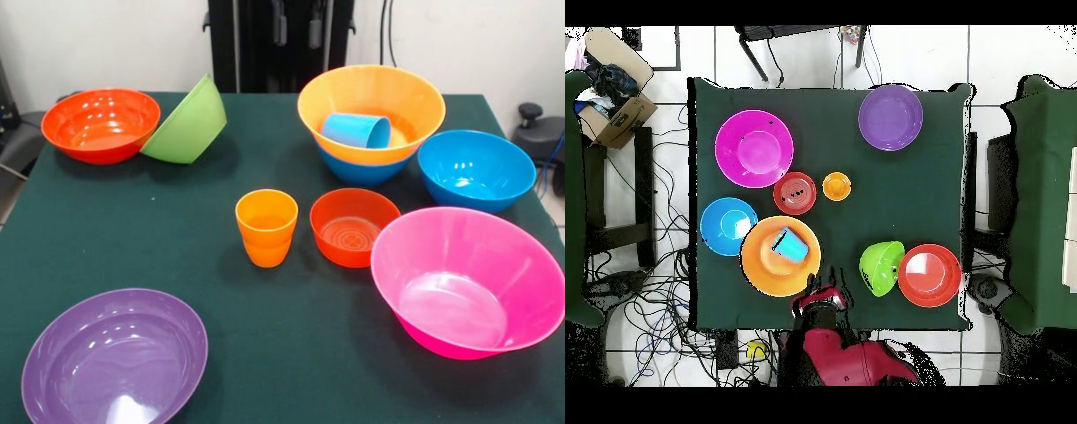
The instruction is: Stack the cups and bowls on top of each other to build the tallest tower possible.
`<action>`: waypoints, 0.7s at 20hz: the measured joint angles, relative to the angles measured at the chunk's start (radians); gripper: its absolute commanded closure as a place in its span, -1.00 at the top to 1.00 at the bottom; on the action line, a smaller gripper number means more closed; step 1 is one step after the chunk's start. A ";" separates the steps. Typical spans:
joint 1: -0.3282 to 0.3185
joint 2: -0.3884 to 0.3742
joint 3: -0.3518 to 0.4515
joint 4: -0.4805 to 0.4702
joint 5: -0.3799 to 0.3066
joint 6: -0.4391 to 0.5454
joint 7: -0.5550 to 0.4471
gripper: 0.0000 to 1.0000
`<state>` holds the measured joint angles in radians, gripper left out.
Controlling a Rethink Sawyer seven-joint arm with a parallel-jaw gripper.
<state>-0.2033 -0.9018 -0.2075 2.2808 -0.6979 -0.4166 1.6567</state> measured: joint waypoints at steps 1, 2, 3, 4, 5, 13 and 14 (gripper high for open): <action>0.015 0.011 -0.020 -0.001 0.013 -0.004 0.000 1.00; 0.031 0.023 -0.040 -0.002 0.029 -0.007 0.000 1.00; 0.056 0.043 -0.069 -0.002 0.054 -0.010 0.000 1.00; 0.077 0.062 -0.091 -0.002 0.078 -0.011 0.000 1.00; 0.099 0.082 -0.113 -0.002 0.103 -0.013 0.000 1.00; 0.227 0.158 -0.183 0.013 0.250 -0.020 0.005 1.00; 0.229 0.151 -0.180 0.017 0.252 -0.020 0.007 1.00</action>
<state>0.0255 -0.7508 -0.3871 2.2976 -0.4456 -0.4364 1.6635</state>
